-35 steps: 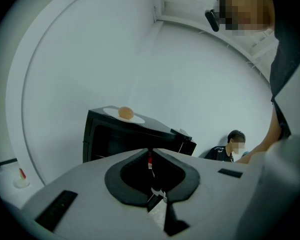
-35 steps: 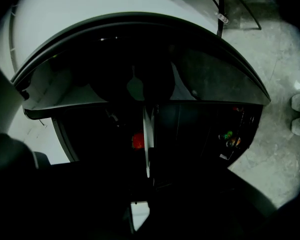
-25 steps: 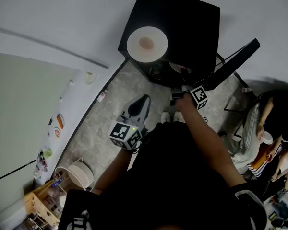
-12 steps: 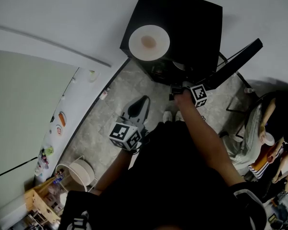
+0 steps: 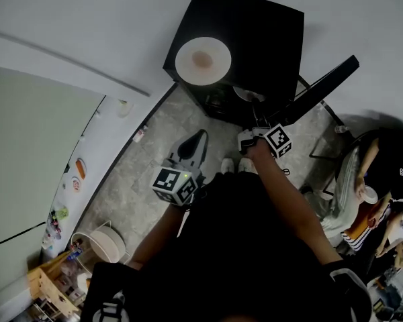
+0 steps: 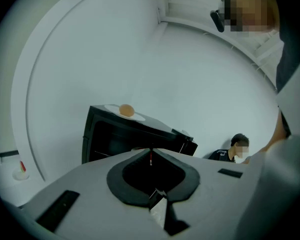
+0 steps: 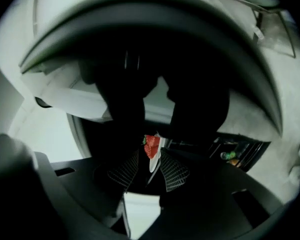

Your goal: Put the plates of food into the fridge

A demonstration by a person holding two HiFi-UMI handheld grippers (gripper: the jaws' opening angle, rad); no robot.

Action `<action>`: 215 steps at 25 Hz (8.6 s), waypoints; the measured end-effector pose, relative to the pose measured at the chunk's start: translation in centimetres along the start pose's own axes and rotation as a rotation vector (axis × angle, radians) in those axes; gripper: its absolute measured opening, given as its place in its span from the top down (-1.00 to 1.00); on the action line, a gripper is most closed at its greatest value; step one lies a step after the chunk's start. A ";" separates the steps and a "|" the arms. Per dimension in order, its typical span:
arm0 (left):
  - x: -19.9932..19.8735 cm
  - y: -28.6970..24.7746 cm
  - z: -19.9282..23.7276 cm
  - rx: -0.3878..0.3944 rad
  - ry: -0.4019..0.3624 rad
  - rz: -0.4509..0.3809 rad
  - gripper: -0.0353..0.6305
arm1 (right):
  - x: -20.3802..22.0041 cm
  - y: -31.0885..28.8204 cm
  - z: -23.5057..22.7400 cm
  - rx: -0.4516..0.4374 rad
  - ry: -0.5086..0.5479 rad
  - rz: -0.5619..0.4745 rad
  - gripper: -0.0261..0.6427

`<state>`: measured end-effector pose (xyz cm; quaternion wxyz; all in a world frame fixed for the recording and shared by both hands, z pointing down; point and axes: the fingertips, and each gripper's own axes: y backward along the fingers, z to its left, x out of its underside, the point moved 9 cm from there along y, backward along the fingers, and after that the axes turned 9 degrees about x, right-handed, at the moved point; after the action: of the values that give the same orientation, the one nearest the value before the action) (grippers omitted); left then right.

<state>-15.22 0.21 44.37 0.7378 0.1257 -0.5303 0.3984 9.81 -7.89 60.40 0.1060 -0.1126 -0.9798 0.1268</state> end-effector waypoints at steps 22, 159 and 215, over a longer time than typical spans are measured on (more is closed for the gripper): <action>0.8 0.4 -0.3 -0.022 0.014 0.044 0.82 | -0.6 -0.8 -1.2 0.113 -0.112 -0.145 0.73; -1.0 -0.4 5.3 0.205 0.921 -0.524 0.79 | 0.5 14.2 15.0 -0.561 1.043 0.263 0.73; 8.3 -13.8 18.3 0.083 1.084 -0.405 0.79 | -1.5 13.5 11.3 -0.336 0.979 0.286 0.73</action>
<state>-16.77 -16.12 62.43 0.9599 0.0315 -0.0261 0.2772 11.15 1.92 45.78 0.5127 -0.3061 -0.7976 -0.0857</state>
